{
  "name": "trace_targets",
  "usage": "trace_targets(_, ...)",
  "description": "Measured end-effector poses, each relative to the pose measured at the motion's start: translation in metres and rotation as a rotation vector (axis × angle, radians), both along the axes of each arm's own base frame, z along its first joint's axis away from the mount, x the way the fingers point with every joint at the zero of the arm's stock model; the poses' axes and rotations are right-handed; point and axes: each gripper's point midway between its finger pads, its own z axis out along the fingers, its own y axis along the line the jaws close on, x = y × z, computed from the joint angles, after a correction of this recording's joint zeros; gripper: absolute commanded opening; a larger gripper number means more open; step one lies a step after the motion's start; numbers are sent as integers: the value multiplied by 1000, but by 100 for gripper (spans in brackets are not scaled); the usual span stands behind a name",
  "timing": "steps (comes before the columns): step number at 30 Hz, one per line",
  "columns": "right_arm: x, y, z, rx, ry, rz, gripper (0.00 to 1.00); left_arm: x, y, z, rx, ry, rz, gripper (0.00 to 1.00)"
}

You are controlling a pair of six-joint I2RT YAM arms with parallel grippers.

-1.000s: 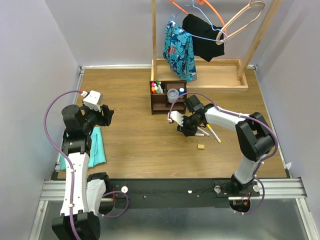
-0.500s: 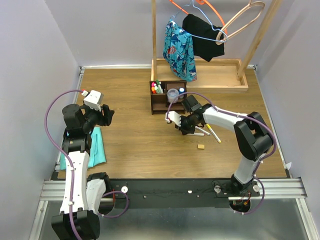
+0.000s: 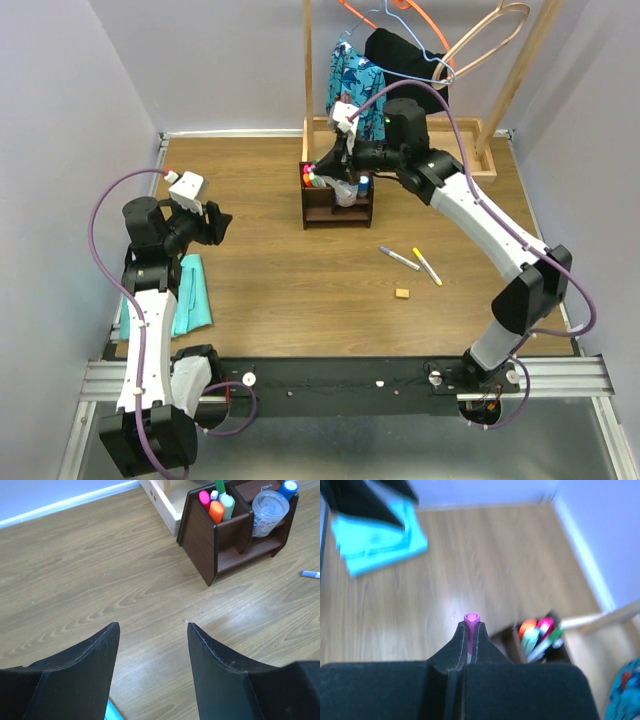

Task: Sort the stationery into containers
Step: Pick up the pen from the center of the board, then place the pen in the storage box.

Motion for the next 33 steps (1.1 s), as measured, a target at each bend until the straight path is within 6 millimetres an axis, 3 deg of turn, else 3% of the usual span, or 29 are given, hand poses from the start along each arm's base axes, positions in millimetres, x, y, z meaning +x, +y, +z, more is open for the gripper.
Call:
trace_targets(2, -2, 5, 24, 121, -23, -17, 1, 2, -2, 7, 5, -9, -18, 65)
trace_targets(4, 0, 9, 31, 218, -43, -38, 1, 6, -2, 16, 22, -18, -37, 66)
trace_targets(12, 36, 23, -1, 421, -103, -141, 1, 20, 2, 32, 73, -34, -57, 67)
trace_targets(21, 75, 35, -13, 526, -167, -205, 0, 29, 5, 10, 86, 43, -71, 67)
trace_targets(33, 105, 31, -30, 521, -249, -235, 1, 29, 7, 7, 104, 44, -77, 67)
